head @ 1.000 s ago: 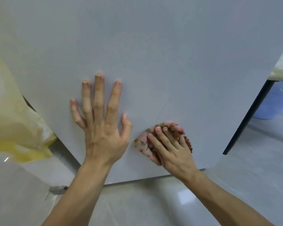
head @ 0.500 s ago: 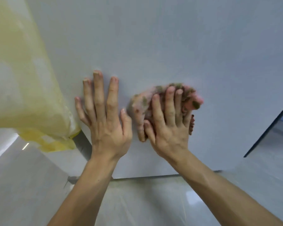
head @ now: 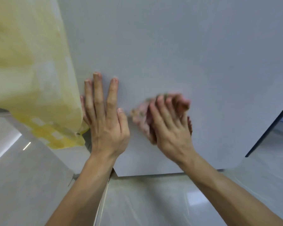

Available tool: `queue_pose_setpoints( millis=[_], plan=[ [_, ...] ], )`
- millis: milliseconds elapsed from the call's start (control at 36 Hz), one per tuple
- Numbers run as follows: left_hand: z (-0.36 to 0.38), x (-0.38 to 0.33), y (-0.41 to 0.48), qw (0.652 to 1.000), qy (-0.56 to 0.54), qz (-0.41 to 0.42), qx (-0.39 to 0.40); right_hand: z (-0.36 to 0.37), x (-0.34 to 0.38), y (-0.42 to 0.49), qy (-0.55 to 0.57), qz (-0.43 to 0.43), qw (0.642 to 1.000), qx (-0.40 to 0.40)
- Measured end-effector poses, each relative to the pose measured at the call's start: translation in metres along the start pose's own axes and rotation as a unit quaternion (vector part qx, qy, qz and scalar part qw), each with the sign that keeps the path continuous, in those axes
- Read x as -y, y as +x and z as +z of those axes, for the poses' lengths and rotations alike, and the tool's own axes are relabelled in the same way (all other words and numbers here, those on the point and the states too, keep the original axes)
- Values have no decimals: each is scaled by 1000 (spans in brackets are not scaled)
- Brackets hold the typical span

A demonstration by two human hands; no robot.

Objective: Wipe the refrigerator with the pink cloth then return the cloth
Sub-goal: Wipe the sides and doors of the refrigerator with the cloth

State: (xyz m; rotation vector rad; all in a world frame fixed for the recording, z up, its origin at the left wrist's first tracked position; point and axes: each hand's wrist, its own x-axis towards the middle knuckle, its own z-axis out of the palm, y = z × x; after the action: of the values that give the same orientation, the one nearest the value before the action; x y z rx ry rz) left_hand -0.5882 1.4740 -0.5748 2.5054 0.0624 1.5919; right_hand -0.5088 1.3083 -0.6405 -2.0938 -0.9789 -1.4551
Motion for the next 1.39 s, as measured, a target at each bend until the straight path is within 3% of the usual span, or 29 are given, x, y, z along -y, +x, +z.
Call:
queue_pose_setpoints(
  millis=[139,250,333,472,611,722,917,1056,1222,1389],
  plan=[
    [-10,6,9,999,-39,-7,-35,-15,26,97,28,162,980,-112],
    [-20,18,15,997,-72,-10,-36,-5,47,114,-12,207,969,-137],
    [-23,24,13,996,-78,-3,-34,7,56,102,-31,161,980,-116],
    [-17,35,12,996,-85,0,-35,40,75,37,-32,6,999,-29],
    [-18,43,7,997,-80,4,-17,45,71,-10,-26,-76,996,42],
    [-19,52,7,995,-94,-26,-26,34,65,-2,-5,-87,993,76],
    [-29,49,9,990,-135,-27,-30,14,74,106,15,70,992,-103],
    [-31,51,12,984,-170,-22,-57,22,98,132,8,111,983,-148],
    [-26,50,11,981,-164,-49,-89,56,113,58,99,-67,993,-6],
    [-21,50,6,985,-157,-47,-44,55,80,-38,56,-185,962,191]
  ],
)
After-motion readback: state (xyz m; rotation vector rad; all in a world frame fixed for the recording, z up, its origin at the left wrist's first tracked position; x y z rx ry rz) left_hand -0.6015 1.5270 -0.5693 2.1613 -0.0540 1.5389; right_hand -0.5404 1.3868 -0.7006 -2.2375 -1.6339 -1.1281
